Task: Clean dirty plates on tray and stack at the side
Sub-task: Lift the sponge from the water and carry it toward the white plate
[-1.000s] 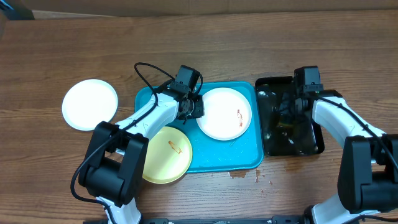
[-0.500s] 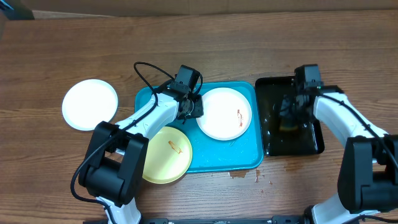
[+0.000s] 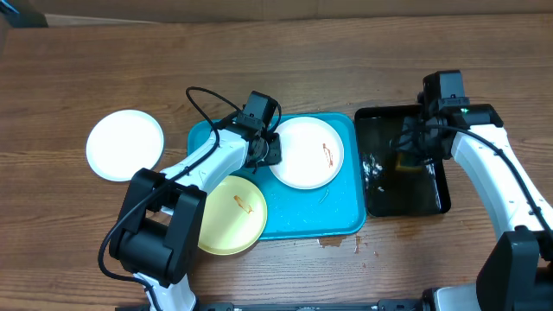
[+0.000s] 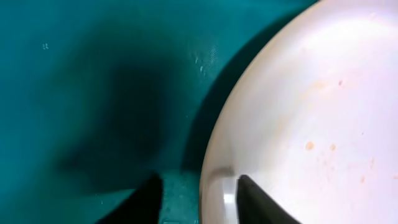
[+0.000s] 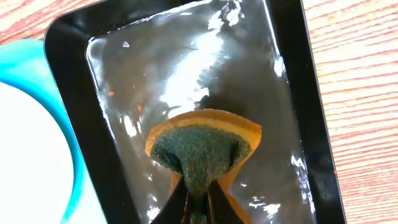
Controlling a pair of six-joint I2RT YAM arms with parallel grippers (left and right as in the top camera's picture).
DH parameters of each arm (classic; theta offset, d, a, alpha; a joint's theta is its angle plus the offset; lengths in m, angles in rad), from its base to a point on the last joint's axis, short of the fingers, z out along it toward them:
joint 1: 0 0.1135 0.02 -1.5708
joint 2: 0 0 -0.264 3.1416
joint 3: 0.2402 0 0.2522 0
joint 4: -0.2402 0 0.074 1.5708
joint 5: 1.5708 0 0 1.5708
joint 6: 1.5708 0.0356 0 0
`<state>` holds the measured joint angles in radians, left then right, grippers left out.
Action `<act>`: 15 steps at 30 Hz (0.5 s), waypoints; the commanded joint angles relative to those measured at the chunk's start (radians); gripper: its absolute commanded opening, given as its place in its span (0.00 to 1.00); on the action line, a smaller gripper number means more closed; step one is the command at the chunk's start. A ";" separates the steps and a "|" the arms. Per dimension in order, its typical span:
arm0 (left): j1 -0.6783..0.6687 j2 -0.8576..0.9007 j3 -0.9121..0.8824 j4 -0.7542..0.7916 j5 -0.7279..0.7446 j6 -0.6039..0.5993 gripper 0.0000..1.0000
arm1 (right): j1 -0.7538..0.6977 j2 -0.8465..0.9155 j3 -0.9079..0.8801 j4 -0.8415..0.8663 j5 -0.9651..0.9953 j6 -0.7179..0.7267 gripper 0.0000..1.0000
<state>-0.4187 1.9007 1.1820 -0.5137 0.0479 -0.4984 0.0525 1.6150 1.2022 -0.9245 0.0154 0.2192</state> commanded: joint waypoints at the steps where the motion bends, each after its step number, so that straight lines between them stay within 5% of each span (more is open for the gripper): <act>1: -0.002 0.009 -0.002 0.036 -0.041 0.005 0.41 | 0.000 -0.010 0.015 0.006 0.009 -0.007 0.04; 6: -0.004 0.009 -0.002 0.035 -0.022 0.004 0.08 | 0.006 -0.010 0.015 0.000 0.018 -0.006 0.04; 15: -0.008 0.009 -0.002 -0.069 0.057 0.004 0.04 | 0.111 -0.010 0.017 0.009 0.175 -0.006 0.04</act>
<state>-0.4194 1.9003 1.1851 -0.5560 0.0750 -0.4957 0.1257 1.6150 1.2022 -0.9245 0.1074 0.2153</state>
